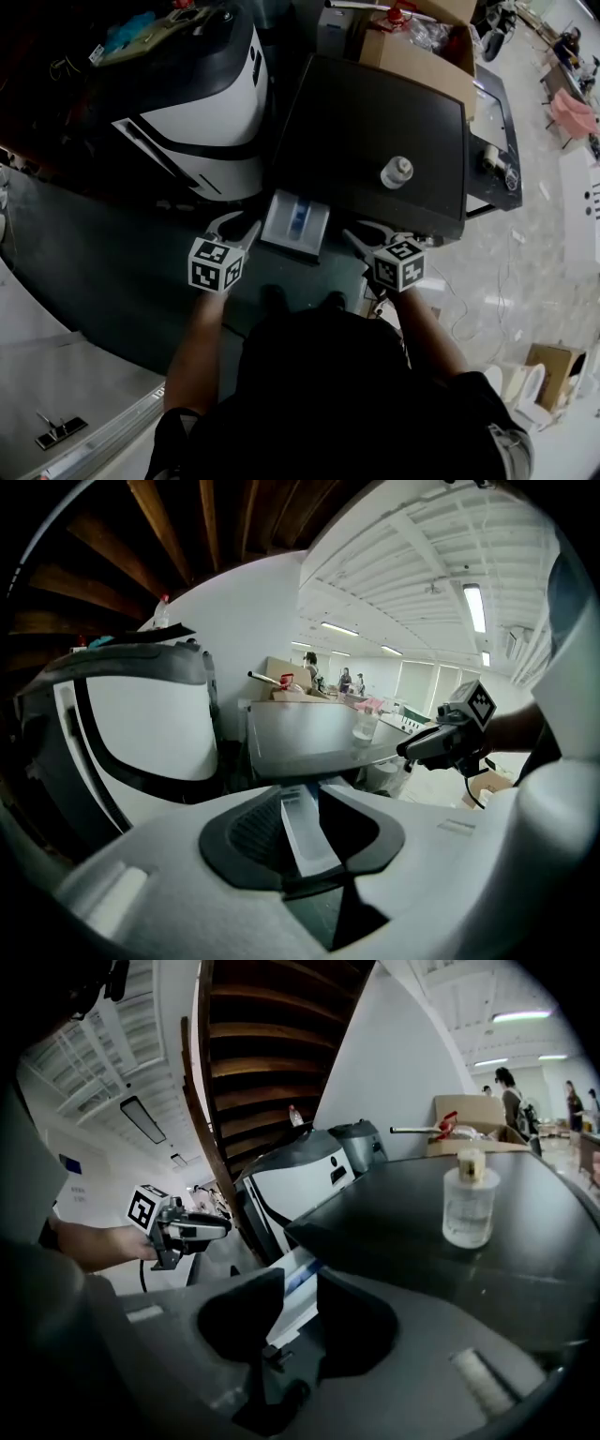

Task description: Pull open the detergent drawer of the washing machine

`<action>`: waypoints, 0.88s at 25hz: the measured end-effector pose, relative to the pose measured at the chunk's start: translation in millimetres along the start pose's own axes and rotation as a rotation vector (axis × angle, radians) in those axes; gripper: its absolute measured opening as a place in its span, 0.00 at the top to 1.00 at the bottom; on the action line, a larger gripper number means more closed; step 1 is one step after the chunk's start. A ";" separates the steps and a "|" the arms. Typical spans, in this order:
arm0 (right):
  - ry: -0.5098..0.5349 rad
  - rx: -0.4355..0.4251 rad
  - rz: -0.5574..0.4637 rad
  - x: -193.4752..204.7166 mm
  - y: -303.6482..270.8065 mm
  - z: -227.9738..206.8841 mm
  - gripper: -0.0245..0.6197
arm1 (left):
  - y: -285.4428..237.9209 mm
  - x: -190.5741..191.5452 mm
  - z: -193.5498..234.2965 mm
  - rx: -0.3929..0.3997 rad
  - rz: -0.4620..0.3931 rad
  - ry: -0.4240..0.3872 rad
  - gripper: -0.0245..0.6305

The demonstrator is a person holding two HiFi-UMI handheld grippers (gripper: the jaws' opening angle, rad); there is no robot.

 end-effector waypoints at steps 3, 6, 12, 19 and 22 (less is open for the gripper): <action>0.032 0.041 -0.067 -22.7 12.2 -10.9 0.81 | -2.0 -27.3 -1.1 -0.042 -0.062 -0.023 0.77; 0.030 0.061 -0.150 -47.3 26.4 -13.8 0.88 | 0.7 -55.9 -4.6 -0.070 -0.138 -0.051 0.80; 0.038 0.085 -0.314 -96.1 48.7 -14.7 0.96 | 4.5 -107.7 -15.8 -0.053 -0.240 -0.139 0.90; 0.074 0.104 -0.457 -126.9 73.9 -7.9 0.96 | 9.6 -139.6 -21.7 -0.064 -0.307 -0.146 0.94; 0.110 0.120 -0.507 -131.8 82.9 -2.6 0.96 | 15.2 -146.1 -21.4 -0.080 -0.341 -0.126 0.95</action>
Point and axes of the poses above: the fingertips, and each gripper's own axes: y backward along the fingers, z to its left, x out of its underside, the point moved 10 cm from there along y, backward along the fingers, and after that the axes turned 12 degrees about x, right-handed, at the moved point
